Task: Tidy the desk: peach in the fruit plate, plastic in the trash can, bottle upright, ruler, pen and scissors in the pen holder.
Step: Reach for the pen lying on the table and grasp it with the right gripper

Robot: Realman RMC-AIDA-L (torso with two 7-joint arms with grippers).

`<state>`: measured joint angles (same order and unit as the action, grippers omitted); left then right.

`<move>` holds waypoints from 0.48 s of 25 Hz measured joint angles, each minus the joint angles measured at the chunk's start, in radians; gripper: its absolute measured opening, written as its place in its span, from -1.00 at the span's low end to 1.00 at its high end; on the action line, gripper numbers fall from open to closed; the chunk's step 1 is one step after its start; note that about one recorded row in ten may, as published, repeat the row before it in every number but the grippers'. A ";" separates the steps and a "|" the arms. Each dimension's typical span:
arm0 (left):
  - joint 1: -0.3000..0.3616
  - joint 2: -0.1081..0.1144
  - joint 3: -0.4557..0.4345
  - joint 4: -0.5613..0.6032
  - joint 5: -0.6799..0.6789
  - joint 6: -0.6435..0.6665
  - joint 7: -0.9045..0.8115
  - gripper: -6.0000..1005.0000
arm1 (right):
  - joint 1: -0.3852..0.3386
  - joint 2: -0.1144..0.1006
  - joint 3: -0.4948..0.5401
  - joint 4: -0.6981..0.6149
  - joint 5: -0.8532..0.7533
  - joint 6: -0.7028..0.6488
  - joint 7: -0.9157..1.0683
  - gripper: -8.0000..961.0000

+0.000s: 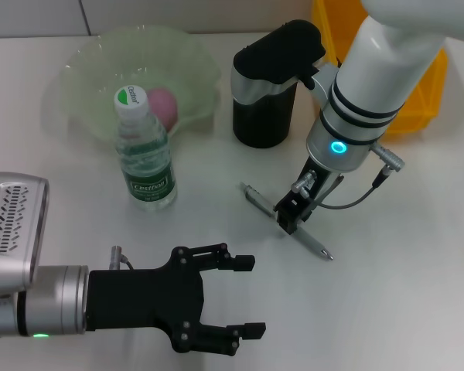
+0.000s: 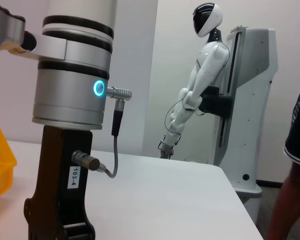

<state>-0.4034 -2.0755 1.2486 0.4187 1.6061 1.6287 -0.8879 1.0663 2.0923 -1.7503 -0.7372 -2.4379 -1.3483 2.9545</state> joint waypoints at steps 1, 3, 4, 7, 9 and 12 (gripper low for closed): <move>-0.001 0.000 0.000 0.000 0.000 0.000 0.000 0.66 | 0.001 0.000 0.000 0.003 0.003 0.001 0.000 -0.31; -0.002 0.000 0.001 0.000 0.000 0.000 -0.001 0.66 | 0.002 0.000 0.000 0.007 0.004 0.002 0.000 -0.42; -0.002 0.000 0.002 0.000 0.000 -0.001 -0.001 0.66 | 0.006 0.000 0.000 0.018 0.006 0.005 0.000 -0.43; -0.002 0.000 0.003 0.000 0.000 -0.001 -0.002 0.66 | 0.012 0.000 0.000 0.030 0.012 0.008 0.000 -0.43; -0.002 -0.001 0.003 0.000 0.000 -0.002 -0.002 0.66 | 0.016 0.000 -0.003 0.037 0.016 0.009 0.000 -0.43; -0.002 -0.001 0.003 0.000 0.000 -0.001 -0.002 0.66 | 0.020 0.000 -0.012 0.039 0.017 0.010 0.000 -0.43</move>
<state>-0.4059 -2.0765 1.2516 0.4187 1.6061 1.6273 -0.8903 1.0860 2.0924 -1.7622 -0.6978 -2.4205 -1.3385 2.9545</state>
